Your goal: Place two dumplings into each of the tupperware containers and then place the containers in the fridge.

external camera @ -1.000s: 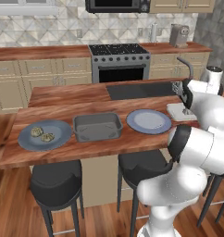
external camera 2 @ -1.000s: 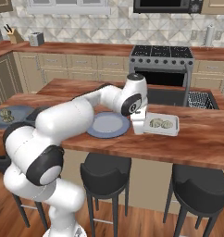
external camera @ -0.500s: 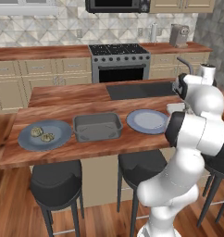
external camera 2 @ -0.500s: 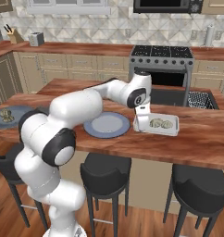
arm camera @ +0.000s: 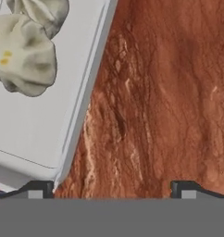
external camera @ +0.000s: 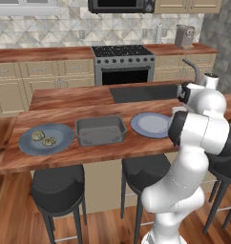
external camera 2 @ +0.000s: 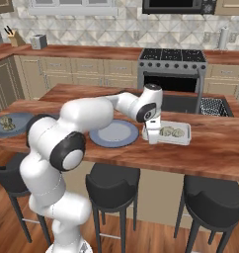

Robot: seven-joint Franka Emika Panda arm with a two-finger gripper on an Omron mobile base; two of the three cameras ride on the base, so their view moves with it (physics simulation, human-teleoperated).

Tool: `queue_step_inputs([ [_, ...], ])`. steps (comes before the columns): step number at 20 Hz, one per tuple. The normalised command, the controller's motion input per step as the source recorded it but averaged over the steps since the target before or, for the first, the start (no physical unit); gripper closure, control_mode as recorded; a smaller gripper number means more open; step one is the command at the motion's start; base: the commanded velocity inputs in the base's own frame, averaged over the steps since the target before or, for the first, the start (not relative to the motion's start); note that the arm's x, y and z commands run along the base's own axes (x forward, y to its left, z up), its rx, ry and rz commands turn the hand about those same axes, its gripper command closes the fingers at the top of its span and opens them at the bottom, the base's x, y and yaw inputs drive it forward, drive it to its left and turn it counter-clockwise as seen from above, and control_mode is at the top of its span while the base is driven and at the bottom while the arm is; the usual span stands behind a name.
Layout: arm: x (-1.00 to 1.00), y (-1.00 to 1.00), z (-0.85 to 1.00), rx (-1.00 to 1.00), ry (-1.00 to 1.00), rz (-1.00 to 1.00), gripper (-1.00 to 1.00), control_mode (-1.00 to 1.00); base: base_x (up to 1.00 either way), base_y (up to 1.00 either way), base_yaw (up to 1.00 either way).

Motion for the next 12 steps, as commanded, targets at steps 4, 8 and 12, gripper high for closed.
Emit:
queue_step_inputs([
  [4, 0.42, 0.0, -0.04, 0.0, -0.04, 0.0, -1.0, -1.0, 0.0, 0.0, 0.0],
  [8, 0.34, 0.0, -0.15, 0.0, 0.0, 0.0, -1.0, -1.0, 0.0, 0.0, 0.0],
  [12, 0.03, 0.0, -0.27, 0.0, -0.01, 0.0, -1.0, -1.0, 0.0, 0.0, 0.0],
])
